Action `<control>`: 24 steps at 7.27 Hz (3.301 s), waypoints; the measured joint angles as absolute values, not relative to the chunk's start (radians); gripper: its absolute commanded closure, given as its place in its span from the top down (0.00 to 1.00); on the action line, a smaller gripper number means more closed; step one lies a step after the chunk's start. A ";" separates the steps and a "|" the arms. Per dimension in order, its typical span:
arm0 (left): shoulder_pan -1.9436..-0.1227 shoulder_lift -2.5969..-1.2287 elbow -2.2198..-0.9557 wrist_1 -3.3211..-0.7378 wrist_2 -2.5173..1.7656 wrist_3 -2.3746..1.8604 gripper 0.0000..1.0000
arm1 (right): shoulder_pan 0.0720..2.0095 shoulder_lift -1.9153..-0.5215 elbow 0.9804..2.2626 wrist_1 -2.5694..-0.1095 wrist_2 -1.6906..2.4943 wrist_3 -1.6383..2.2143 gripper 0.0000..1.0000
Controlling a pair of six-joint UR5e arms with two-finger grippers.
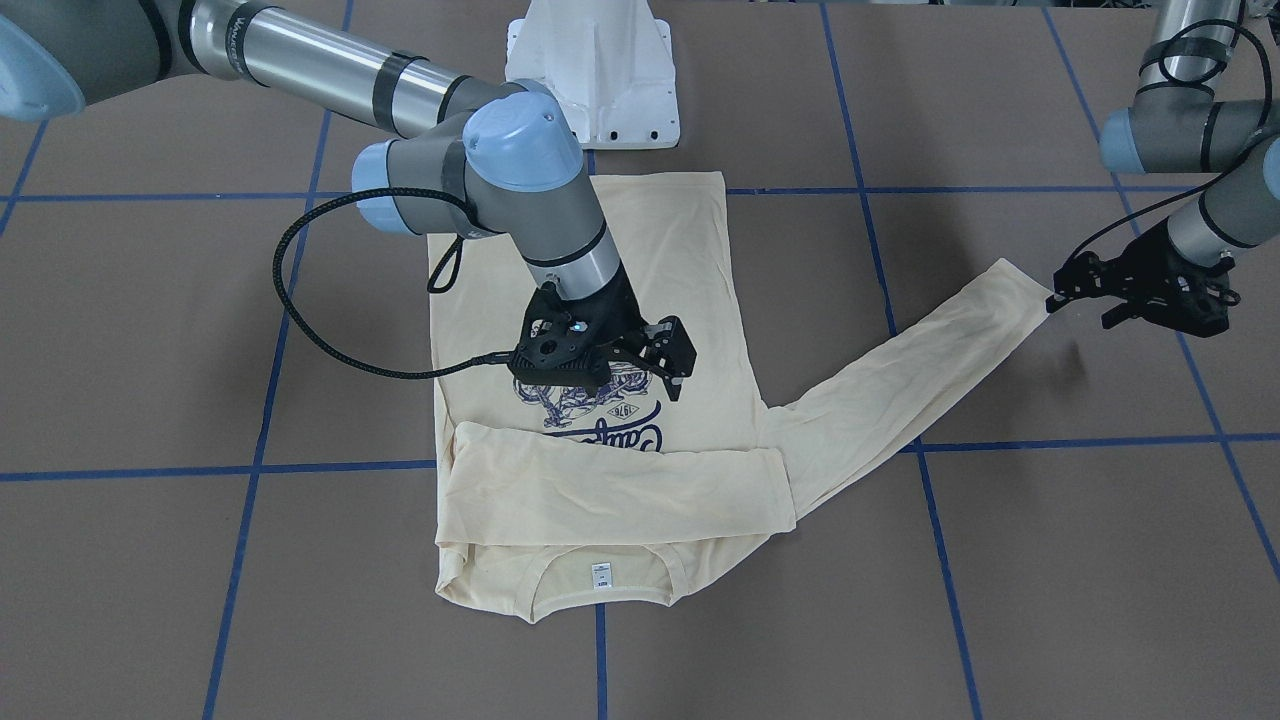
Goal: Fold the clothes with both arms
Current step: 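Carry the sleeve with the right gripper across the shirt toward the collar, then release the sleeve near the collar and lift the right gripper away, then grasp the other sleeve cuff with the left gripper while the right gripper withdraws, then carry the sleeve with the left gripper across the shirt toward the collar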
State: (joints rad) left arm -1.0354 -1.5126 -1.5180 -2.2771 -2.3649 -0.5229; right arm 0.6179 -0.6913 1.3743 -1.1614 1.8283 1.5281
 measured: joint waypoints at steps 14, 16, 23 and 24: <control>-0.984 -1.484 -1.530 -2.276 -2.398 -0.517 0.00 | 0.637 -0.860 1.551 -1.169 1.856 1.528 0.99; -0.992 -1.455 -1.674 -2.260 -2.479 -0.580 0.00 | 0.708 -0.957 1.629 -1.166 1.951 1.512 0.99; -0.740 -2.164 -1.664 -2.046 -2.182 -1.583 0.00 | 0.976 -1.364 1.696 -1.157 2.100 1.079 0.98; -0.728 -2.282 -1.556 -2.050 -2.153 -1.620 0.00 | 0.999 -1.394 1.690 -1.157 2.100 1.029 0.97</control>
State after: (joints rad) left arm -0.7283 -2.2815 -1.5557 -2.0499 -2.1525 -1.6200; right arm 0.9994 -1.3944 1.6898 -1.1566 2.1002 1.0286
